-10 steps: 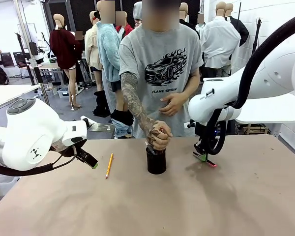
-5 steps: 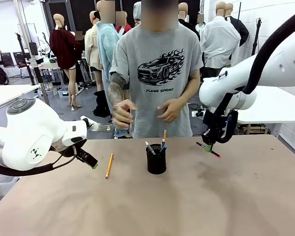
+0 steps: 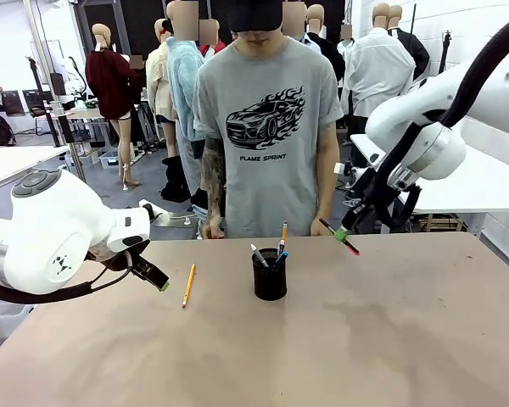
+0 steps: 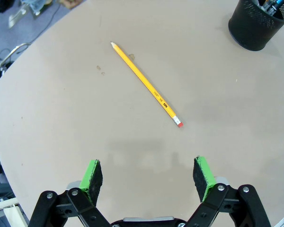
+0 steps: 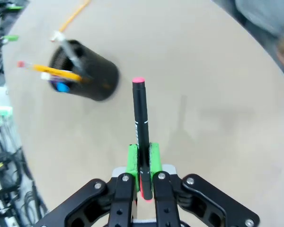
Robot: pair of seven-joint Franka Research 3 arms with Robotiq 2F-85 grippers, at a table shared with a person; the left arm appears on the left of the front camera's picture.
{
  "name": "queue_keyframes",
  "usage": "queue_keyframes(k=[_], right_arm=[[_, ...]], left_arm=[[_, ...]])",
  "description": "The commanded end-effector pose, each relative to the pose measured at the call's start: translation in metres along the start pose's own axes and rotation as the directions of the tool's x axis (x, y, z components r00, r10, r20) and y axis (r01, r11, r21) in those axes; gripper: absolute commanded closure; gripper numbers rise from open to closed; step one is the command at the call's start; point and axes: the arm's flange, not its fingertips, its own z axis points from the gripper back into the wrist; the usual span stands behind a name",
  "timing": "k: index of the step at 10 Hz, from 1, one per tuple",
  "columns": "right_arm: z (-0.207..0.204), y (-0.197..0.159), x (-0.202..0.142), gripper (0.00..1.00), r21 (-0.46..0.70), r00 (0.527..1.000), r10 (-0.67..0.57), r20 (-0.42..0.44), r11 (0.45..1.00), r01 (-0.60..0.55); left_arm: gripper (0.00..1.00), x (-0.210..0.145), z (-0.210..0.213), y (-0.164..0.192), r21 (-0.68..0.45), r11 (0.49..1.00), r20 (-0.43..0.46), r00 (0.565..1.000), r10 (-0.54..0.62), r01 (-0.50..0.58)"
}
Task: Place the pens into the pen holder.
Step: Pick up a writing instrument from the table and place it into the Pen holder.
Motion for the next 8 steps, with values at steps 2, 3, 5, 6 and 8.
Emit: queue_keyframes(k=[2,3,5,6,8], right_arm=[[0.007,0.01,-0.017,1.0,0.194,0.963,0.132,0.234,0.964,-0.179],[0.003,0.012,-0.014,1.0,0.246,0.931,0.171,0.322,0.935,-0.256],[-0.004,0.016,-0.01,1.0,0.311,0.875,0.184,0.447,0.885,-0.345],[-0.008,0.019,-0.006,1.0,0.345,0.834,0.168,0.525,0.854,-0.389],[-0.001,0.022,-0.003,1.0,0.295,0.865,0.192,0.463,0.887,-0.355]], left_arm=[[0.0,-0.001,0.001,0.002,0.0,1.0,0.001,1.0,0.005,-0.005],[0.0,-0.001,0.001,0.002,0.0,1.0,0.001,1.0,0.005,-0.005],[0.0,-0.001,0.001,0.002,0.0,1.0,0.001,1.0,0.005,-0.005],[0.0,-0.001,0.001,0.002,0.0,1.0,0.001,1.0,0.005,-0.005],[0.0,-0.001,0.001,0.002,0.0,1.0,0.001,1.0,0.005,-0.005]])
